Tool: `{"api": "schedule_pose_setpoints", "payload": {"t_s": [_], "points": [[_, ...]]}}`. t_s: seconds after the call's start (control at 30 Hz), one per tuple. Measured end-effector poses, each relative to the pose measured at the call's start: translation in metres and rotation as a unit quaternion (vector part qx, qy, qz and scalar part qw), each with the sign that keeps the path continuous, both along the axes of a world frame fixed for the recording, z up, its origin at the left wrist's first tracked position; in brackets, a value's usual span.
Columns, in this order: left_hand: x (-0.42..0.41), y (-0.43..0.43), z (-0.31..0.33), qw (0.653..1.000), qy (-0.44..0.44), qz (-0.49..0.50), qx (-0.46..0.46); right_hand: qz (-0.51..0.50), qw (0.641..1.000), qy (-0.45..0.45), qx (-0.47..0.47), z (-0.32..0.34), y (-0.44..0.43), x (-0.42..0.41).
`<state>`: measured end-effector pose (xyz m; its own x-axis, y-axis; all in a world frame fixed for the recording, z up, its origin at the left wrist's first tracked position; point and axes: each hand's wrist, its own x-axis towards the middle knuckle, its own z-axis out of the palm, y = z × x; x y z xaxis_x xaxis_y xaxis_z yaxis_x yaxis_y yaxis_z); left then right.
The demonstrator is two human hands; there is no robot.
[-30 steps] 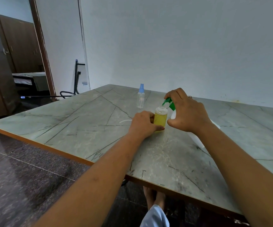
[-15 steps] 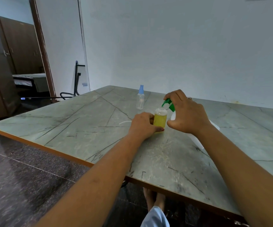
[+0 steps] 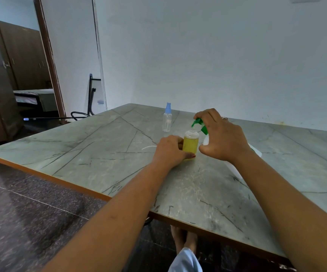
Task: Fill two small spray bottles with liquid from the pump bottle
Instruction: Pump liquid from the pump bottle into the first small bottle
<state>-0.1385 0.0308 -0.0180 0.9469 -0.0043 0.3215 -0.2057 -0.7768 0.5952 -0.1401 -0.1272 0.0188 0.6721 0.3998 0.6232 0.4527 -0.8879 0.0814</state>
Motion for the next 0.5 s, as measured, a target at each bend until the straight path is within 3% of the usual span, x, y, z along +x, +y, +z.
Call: {"api": "schedule_pose_setpoints", "payload": {"t_s": [0.5], "points": [[0.0035,-0.0004,-0.0012,1.0,0.006,0.003,-0.003,0.01,1.0,-0.007,0.017,0.0002,-0.0017,-0.0015]]}}
